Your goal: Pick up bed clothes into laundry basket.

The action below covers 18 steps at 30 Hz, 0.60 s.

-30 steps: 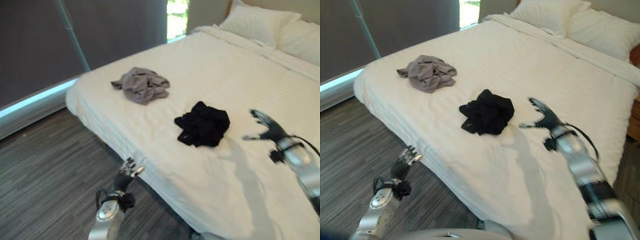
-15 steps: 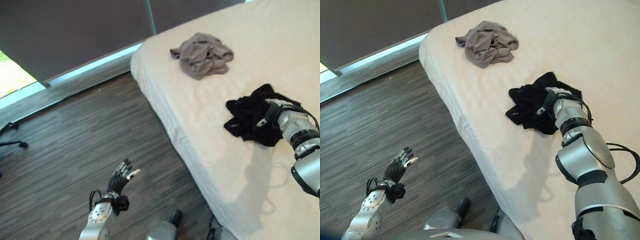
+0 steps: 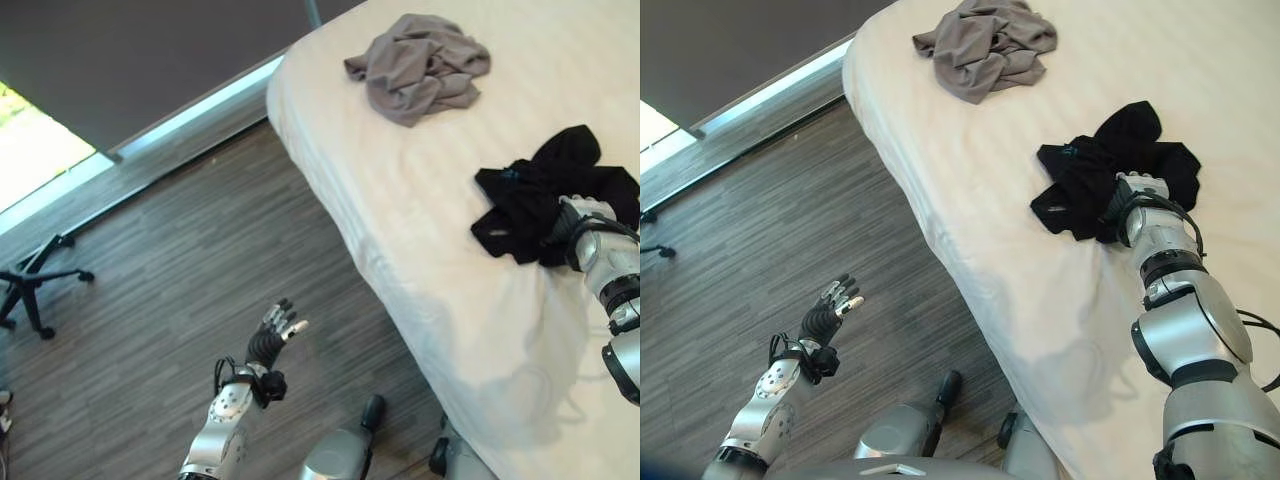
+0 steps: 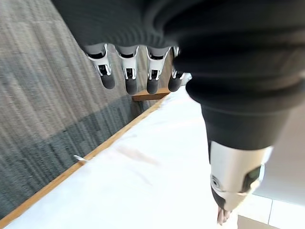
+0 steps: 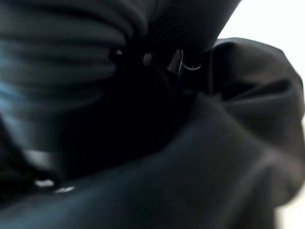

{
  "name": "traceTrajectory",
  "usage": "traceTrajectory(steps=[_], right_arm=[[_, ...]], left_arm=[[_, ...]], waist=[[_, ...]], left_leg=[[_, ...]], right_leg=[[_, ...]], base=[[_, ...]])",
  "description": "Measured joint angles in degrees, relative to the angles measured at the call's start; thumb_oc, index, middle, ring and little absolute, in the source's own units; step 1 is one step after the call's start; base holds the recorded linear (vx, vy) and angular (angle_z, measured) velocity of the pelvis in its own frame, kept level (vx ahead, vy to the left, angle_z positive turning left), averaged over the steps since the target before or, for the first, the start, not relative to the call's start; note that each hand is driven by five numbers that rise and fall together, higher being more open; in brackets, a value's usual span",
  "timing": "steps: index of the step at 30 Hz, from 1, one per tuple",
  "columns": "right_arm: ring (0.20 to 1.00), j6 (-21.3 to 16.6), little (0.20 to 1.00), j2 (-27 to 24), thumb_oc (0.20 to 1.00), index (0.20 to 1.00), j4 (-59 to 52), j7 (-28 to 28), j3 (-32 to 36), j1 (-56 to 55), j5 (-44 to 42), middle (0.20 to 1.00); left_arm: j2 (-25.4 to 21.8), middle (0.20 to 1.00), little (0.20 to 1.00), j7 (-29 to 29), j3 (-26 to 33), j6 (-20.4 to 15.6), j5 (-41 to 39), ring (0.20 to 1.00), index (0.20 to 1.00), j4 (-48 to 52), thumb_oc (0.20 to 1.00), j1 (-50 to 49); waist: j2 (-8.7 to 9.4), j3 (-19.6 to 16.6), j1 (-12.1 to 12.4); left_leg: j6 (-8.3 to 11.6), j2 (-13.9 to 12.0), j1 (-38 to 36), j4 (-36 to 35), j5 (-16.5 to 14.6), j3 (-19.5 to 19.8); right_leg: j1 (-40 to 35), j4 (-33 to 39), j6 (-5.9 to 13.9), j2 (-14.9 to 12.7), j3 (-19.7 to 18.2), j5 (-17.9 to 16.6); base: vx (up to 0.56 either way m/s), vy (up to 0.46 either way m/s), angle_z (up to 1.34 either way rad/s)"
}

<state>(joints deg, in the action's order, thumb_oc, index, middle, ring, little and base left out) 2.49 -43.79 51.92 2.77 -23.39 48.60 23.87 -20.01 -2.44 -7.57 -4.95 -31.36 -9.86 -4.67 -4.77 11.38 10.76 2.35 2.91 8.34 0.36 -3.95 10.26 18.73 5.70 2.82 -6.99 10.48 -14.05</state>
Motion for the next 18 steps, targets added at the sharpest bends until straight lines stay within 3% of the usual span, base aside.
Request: traceTrajectory(steps=[1,2,3,4,5,7,8,9,10,12,15,17,18], right_arm=[[0.200,-1.74,0.200,-0.76,0.200,0.200,-14.38,-0.24,5.21,-9.63,-8.37,0.200],[0.200,-1.52,0.200,-0.69,0.200,0.200,-22.20,-0.96,11.30,-15.18,-16.94,0.200],[0.200,-3.58,0.200,2.25,0.200,0.200,-30.89,-0.07,21.43,-25.38,-27.66,0.200],[0.200,-4.51,0.200,2.12,0.200,0.200,-29.74,1.19,20.94,-28.15,-34.78,0.200],[0.200,-4.14,0.200,3.43,0.200,0.200,-34.56,2.26,28.23,-37.26,-42.65,0.200],[0.200,-5.26,0.200,11.13,0.200,0.200,-43.71,2.43,38.25,-46.20,-51.13,0.200],[0.200,-6.35,0.200,14.55,0.200,0.200,-46.87,2.92,40.14,-48.05,-54.53,0.200],[0.200,-8.39,0.200,15.63,0.200,0.200,-48.60,3.43,39.95,-49.24,-59.15,0.200],[0.200,-8.43,0.200,16.38,0.200,0.200,-51.05,3.42,40.07,-50.65,-60.99,0.200],[0.200,-9.08,0.200,17.52,0.200,0.200,-52.38,2.68,39.42,-51.63,-63.40,0.200],[0.200,-9.38,0.200,25.17,0.200,0.200,-58.42,1.38,40.17,-54.97,-69.21,0.200],[0.200,-9.52,0.200,26.83,0.200,0.200,-58.76,0.20,38.15,-55.69,-71.87,0.200],[0.200,-10.86,0.200,32.21,0.200,0.200,-58.79,-0.39,38.14,-55.76,-74.51,0.200]], left_arm=[[0.02,1.000,1.000,-1.28,2.51,-0.17,-0.02,1.000,1.000,-0.02,1.000,-0.76],[0.43,1.000,1.000,-1.68,2.66,-0.15,-0.03,1.000,1.000,0.51,1.000,-0.40],[2.54,1.000,1.000,-1.92,4.55,-1.22,-0.05,1.000,1.000,2.61,1.000,-1.10],[2.47,1.000,1.000,-2.33,4.64,-1.90,-0.06,1.000,1.000,2.19,1.000,-1.76],[2.94,1.000,1.000,-2.49,4.42,-2.08,-0.13,1.000,1.000,2.43,1.000,-1.34],[4.54,1.000,1.000,-3.25,7.38,-1.99,-0.13,1.000,1.000,2.28,1.000,-2.57],[4.96,1.000,1.000,-4.05,9.12,-1.85,-0.12,1.000,1.000,1.81,1.000,-3.11],[4.76,1.000,1.000,-4.72,10.50,-1.19,-0.10,1.000,1.000,0.53,1.000,-3.43],[4.90,1.000,1.000,-4.83,10.68,-0.70,-0.09,1.000,1.000,0.58,1.000,-3.41],[5.47,1.000,1.000,-4.80,10.69,-0.59,-0.08,1.000,1.000,0.81,1.000,-2.25],[9.12,1.000,1.000,-4.78,11.89,-0.46,-0.07,1.000,1.000,1.52,1.000,-2.15],[9.13,1.000,1.000,-4.58,11.72,0.17,-0.04,1.000,1.000,1.48,1.000,-2.32],[9.14,1.000,1.000,-4.59,11.80,0.20,-0.03,1.000,1.000,1.46,1.000,-2.80]], waist=[[1.22,0.08,-2.37],[0.79,0.32,-2.19],[1.29,0.51,-3.40],[1.42,0.52,-5.49],[1.97,0.74,-7.21],[2.63,0.76,-8.06],[3.17,0.78,-9.31],[3.85,0.89,-11.43],[4.03,0.86,-11.98],[4.53,0.52,-12.75],[4.48,0.11,-12.44],[4.53,-0.86,-12.75],[4.82,-1.73,-13.12]], left_leg=[[-0.07,-0.45,-1.16,-0.02,-0.11,-2.79],[-0.51,-0.51,-1.32,-0.04,-0.56,-3.63],[-0.62,-0.53,-2.01,-0.14,-0.79,-5.32],[-0.63,-0.54,-2.89,-0.28,-1.14,-5.43],[-0.55,-1.48,-4.98,-0.55,-1.88,-6.25],[-0.39,-2.09,-7.03,-1.65,-2.03,-6.96],[-0.35,-2.54,-8.29,-2.32,-2.08,-8.00],[-0.35,-2.79,-10.17,-3.18,-2.10,-8.86],[-0.34,-3.00,-11.06,-3.46,-2.10,-9.65],[-0.38,-3.18,-12.13,-3.47,-2.30,-10.25],[-0.47,-3.40,-14.59,-4.23,-2.20,-11.00],[-0.57,-3.43,-14.76,-4.24,-2.42,-11.08],[-0.71,-3.17,-14.70,-4.27,-2.28,-11.10]], right_leg=[[0.19,0.00,-0.01,0.41,-1.98,-0.11],[-0.23,0.04,0.20,0.33,-2.34,0.19],[-0.41,0.01,0.11,0.76,-3.09,0.37],[-1.52,0.00,-0.15,1.05,-3.51,0.09],[-2.80,0.03,0.63,1.78,-3.91,1.03],[-4.32,0.02,0.19,2.78,-4.42,0.98],[-4.84,0.04,-0.08,3.06,-4.99,1.24],[-5.76,0.03,0.02,3.68,-6.05,1.67],[-6.36,0.04,0.01,3.89,-6.41,1.68],[-6.66,0.02,-0.15,3.98,-6.53,2.02],[-8.73,0.04,0.04,4.50,-7.11,1.78],[-8.88,0.04,-0.21,4.36,-7.42,2.05],[-8.89,0.04,-0.19,4.03,-7.29,2.04]], base=[[0.09,-0.005,-0.58],[0.09,-0.006,-0.64],[0.09,-0.014,-0.39],[0.12,-0.035,-0.41],[0.13,-0.038,-0.29],[0.07,-0.012,-0.29],[0.08,-0.003,-0.52],[0.10,0.001,-0.50],[0.11,0.024,-0.45],[0.06,0.054,-0.20],[0.01,0.039,-0.12],[0.03,0.051,-0.03],[0.03,0.068,0.09]])
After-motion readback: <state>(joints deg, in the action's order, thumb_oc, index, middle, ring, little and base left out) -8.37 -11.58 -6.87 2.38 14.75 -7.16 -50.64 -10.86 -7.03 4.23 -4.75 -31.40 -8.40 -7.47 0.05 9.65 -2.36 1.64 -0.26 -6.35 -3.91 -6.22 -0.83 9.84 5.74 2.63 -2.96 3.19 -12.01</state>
